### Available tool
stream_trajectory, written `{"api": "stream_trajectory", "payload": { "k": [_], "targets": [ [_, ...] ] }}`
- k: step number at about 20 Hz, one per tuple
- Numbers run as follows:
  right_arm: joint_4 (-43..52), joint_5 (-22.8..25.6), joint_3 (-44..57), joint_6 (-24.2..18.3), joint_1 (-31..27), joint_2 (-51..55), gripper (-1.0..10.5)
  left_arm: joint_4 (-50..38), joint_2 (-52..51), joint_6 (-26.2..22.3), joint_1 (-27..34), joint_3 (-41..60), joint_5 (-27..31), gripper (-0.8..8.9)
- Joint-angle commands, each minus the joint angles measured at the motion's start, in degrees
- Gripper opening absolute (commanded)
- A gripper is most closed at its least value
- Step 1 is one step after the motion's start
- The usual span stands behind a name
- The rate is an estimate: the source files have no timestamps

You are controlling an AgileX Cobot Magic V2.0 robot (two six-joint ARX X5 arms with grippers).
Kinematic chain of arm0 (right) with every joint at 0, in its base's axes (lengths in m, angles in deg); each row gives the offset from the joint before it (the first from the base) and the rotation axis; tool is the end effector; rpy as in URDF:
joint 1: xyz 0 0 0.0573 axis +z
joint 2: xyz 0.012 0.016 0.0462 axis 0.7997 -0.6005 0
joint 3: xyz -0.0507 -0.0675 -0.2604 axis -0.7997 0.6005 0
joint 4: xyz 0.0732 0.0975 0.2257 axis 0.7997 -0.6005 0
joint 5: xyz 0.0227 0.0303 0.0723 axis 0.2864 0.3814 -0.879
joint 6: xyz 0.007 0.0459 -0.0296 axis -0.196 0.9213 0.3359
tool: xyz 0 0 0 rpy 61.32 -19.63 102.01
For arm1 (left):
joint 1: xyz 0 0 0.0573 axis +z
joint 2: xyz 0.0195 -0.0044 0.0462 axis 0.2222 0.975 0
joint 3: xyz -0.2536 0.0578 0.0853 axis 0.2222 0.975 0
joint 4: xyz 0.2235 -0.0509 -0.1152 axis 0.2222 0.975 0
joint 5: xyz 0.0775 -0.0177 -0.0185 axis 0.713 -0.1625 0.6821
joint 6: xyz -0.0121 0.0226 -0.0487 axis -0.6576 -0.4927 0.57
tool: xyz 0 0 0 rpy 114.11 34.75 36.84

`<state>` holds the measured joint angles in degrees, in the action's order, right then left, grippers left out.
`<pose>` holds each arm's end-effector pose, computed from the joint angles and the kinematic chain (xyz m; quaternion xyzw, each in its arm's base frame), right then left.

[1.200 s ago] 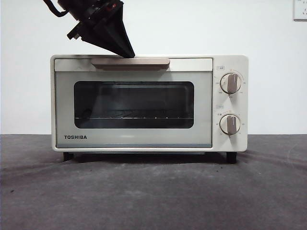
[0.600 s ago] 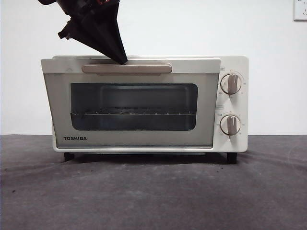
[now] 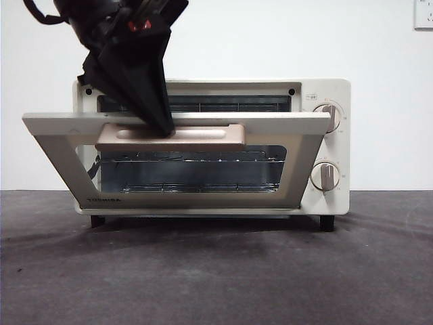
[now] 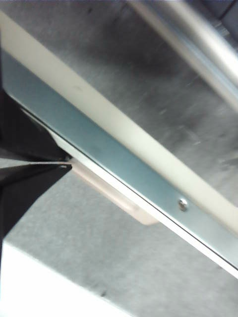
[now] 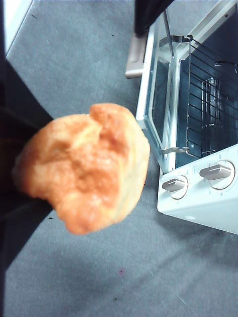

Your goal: The left arm flap open the oven, the right arm pick bread and place it into oven, the left arm flap close the oven

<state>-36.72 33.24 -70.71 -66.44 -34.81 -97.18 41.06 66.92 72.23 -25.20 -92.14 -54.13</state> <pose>0.0573 0.0258 0.3116 0.1116 0.3295 0.2056 0.9147 0.2293 -0.1898 0.2829 0.1555 0.4831 -0.4180 0.7535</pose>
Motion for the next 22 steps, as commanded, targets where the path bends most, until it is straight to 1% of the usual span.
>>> {"api": "stream_trajectory", "payload": {
  "k": [1,4,7,13,17,22],
  "targets": [
    [0.6,0.1,-0.9,0.6,0.2,-0.1,1.0,-2.4,1.8,0.4,-0.4,-0.2,3.5,0.16],
    [0.7,0.3,-0.9,0.5,0.2,-0.1,1.0,-2.2,1.8,1.4,-1.6,-0.2,3.5,0.16],
    [0.7,1.6,-0.9,0.1,0.2,-0.1,1.0,-2.4,1.8,1.7,-2.6,0.4,3.5,0.16],
    [3.3,1.8,-0.9,0.1,0.2,-0.1,1.0,-5.8,1.8,3.4,-3.4,7.0,3.5,0.16],
    [4.8,1.8,-0.9,0.1,0.2,-0.1,1.0,-7.6,1.8,3.7,-4.8,11.3,3.5,0.16],
    [5.7,1.7,-0.9,0.1,0.2,-0.2,1.0,-7.3,1.5,4.4,-6.1,12.5,3.5,0.16]
  ]
}}
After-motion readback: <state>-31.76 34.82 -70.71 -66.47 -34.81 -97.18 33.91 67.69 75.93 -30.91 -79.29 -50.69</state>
